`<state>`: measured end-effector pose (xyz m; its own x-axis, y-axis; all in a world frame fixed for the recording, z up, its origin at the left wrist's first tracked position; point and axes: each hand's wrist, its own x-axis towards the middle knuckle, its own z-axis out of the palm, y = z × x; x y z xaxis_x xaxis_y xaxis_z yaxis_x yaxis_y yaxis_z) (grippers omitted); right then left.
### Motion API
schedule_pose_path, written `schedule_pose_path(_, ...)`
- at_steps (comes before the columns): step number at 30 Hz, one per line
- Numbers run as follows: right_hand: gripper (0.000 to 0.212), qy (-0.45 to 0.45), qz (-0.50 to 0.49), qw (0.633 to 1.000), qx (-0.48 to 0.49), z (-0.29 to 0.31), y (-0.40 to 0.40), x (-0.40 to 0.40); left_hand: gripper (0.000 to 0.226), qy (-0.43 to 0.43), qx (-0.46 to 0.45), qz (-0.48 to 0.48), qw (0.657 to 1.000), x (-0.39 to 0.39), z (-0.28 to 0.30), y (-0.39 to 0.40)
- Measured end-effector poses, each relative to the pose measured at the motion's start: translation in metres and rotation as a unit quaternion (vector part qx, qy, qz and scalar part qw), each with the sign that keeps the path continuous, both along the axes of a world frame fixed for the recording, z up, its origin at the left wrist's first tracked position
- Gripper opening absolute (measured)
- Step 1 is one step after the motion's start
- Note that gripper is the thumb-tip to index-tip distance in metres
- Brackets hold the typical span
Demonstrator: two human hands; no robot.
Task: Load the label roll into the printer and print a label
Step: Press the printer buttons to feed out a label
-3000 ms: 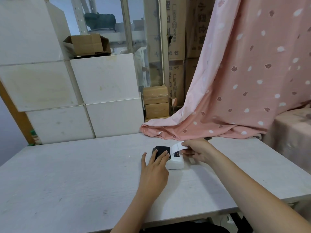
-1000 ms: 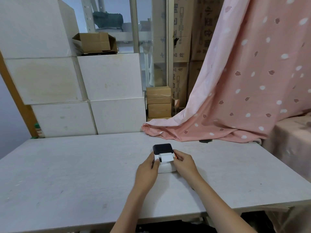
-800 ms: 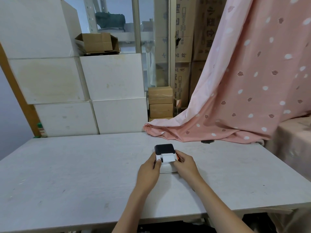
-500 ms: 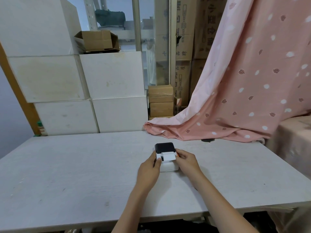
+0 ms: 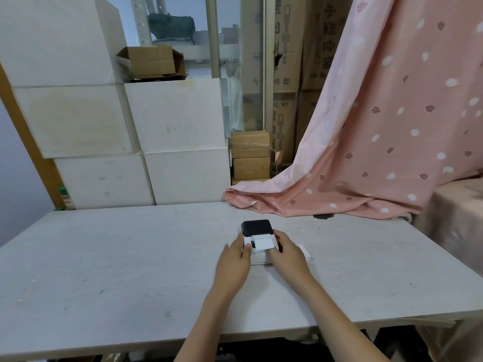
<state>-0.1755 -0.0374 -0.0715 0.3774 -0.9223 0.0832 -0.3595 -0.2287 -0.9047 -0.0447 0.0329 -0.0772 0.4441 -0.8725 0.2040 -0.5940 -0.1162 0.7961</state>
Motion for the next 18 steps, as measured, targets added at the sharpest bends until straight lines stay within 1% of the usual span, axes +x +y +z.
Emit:
schedule_pose_path(2,0.029,-0.006,0.006,1.000,-0.004,-0.001,-0.002,-0.001,0.049,-0.018,0.003,0.004,1.000,-0.001,-0.002,0.000)
schedule_pose_path(4,0.025,0.009,0.012,1.000,-0.014,-0.003,-0.004,-0.001,0.047,-0.028,0.010,0.009,1.000,0.000,-0.003,-0.001)
schedule_pose_path(5,0.025,0.011,0.014,1.000,-0.018,-0.004,-0.005,0.000,0.045,-0.033,0.013,0.011,0.999,0.001,-0.003,-0.002)
schedule_pose_path(8,0.035,-0.003,0.018,1.000,-0.020,-0.007,-0.007,-0.001,0.036,-0.035,0.015,0.019,0.999,0.004,-0.004,-0.003)
schedule_pose_path(9,0.035,-0.005,0.019,1.000,-0.020,-0.009,-0.008,-0.001,0.034,-0.035,0.015,0.022,0.999,0.005,-0.005,-0.004)
schedule_pose_path(11,0.033,-0.008,0.020,1.000,-0.015,-0.010,-0.010,-0.001,0.035,-0.044,0.014,0.024,0.999,0.006,-0.007,-0.004)
schedule_pose_path(15,0.037,-0.022,0.024,0.999,-0.014,-0.012,-0.012,-0.001,0.038,-0.067,0.007,0.027,0.997,0.005,-0.009,-0.004)
schedule_pose_path(18,0.031,-0.029,0.027,0.999,-0.012,-0.013,-0.013,-0.001,0.036,-0.067,0.004,0.028,0.997,0.007,-0.009,-0.005)
